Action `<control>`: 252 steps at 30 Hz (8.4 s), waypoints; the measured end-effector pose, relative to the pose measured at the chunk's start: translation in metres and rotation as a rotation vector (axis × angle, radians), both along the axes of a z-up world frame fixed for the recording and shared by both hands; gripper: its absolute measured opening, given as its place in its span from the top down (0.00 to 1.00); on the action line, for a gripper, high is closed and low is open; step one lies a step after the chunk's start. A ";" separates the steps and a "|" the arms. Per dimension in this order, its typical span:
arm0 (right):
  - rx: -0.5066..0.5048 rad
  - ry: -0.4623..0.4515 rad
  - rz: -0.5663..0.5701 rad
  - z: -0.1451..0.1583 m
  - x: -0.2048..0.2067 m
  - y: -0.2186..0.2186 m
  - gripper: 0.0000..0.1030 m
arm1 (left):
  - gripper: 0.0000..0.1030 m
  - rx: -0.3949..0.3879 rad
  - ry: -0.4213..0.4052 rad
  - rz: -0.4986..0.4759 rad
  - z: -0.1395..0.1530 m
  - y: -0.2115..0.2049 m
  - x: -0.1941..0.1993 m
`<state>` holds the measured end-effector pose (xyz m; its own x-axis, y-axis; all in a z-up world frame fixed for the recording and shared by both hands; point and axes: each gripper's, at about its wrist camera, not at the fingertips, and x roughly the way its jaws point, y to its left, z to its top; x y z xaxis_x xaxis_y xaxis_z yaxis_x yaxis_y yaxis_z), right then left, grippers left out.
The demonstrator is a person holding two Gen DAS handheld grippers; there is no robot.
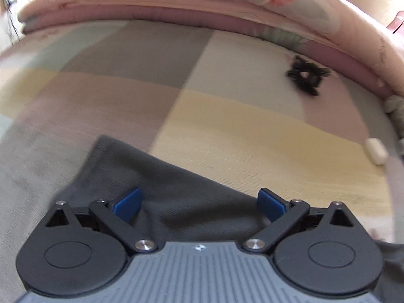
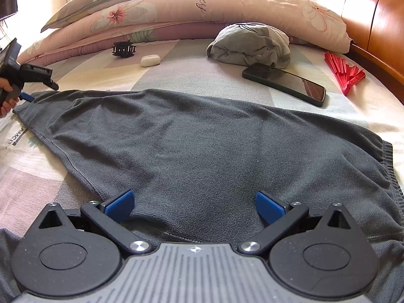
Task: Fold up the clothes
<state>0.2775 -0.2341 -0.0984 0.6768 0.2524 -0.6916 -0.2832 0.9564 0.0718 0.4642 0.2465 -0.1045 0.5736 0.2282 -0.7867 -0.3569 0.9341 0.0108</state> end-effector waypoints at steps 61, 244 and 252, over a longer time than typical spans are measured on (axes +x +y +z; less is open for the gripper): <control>0.174 0.060 0.024 0.018 -0.002 -0.028 0.00 | 0.06 -0.031 -0.013 -0.620 0.037 -0.255 -0.130; -0.047 -0.046 -0.059 -0.007 -0.126 -0.133 0.00 | 0.01 -0.086 0.074 -0.642 0.009 -0.382 -0.338; -0.029 -0.065 -0.037 -0.008 -0.128 -0.137 0.00 | 0.01 -0.056 0.061 -0.676 0.018 -0.396 -0.333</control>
<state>0.1492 -0.3712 -0.1068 0.7289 0.2068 -0.6527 -0.2507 0.9677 0.0267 0.1307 -0.1495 -0.0861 0.5305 -0.2064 -0.8222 0.3049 0.9514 -0.0421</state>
